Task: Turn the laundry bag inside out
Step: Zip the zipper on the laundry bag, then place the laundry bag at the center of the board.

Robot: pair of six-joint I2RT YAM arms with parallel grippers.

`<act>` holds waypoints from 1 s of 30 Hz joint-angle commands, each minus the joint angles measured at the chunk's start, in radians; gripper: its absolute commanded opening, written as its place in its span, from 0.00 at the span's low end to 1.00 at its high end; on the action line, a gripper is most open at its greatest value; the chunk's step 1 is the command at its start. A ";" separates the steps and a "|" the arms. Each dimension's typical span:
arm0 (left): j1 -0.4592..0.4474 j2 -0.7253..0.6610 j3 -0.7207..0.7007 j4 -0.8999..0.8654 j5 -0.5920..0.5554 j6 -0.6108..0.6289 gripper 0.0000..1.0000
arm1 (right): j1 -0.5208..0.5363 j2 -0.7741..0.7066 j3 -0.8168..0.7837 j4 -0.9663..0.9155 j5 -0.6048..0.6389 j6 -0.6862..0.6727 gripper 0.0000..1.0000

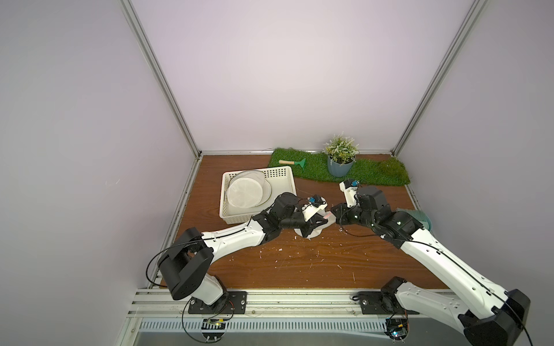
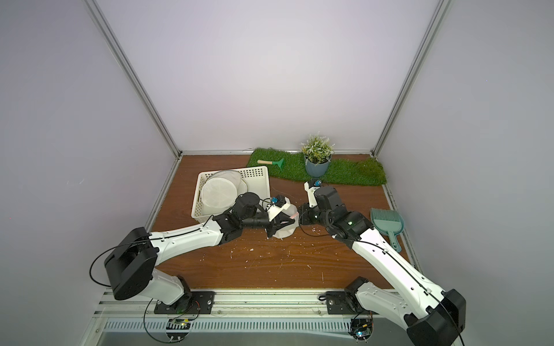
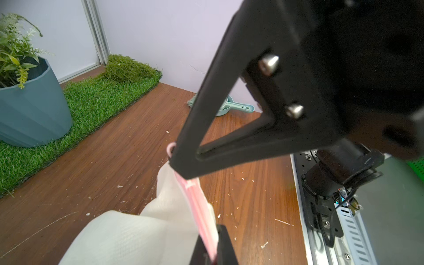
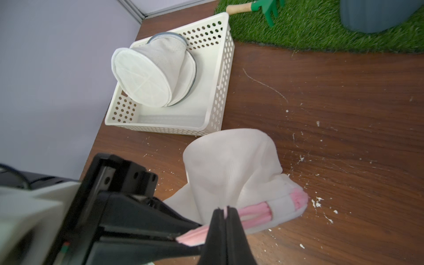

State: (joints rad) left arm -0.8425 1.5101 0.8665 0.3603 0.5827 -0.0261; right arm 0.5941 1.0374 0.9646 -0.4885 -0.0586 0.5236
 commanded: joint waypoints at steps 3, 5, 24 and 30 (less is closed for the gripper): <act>-0.005 -0.033 -0.028 0.060 0.049 -0.034 0.00 | -0.061 -0.045 -0.009 0.016 0.037 0.023 0.00; -0.003 -0.036 -0.039 0.101 0.063 -0.060 0.00 | -0.071 -0.048 -0.021 0.016 0.029 0.023 0.00; -0.064 0.153 -0.100 0.685 0.026 -0.580 0.32 | -0.086 -0.041 0.080 -0.235 0.045 -0.104 0.00; -0.061 0.201 -0.196 0.723 -0.097 -0.658 0.51 | -0.080 0.055 0.002 -0.080 -0.016 -0.090 0.00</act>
State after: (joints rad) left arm -0.9031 1.6955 0.6987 1.0222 0.5652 -0.6182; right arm 0.5091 1.0424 0.9909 -0.6533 -0.0444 0.4419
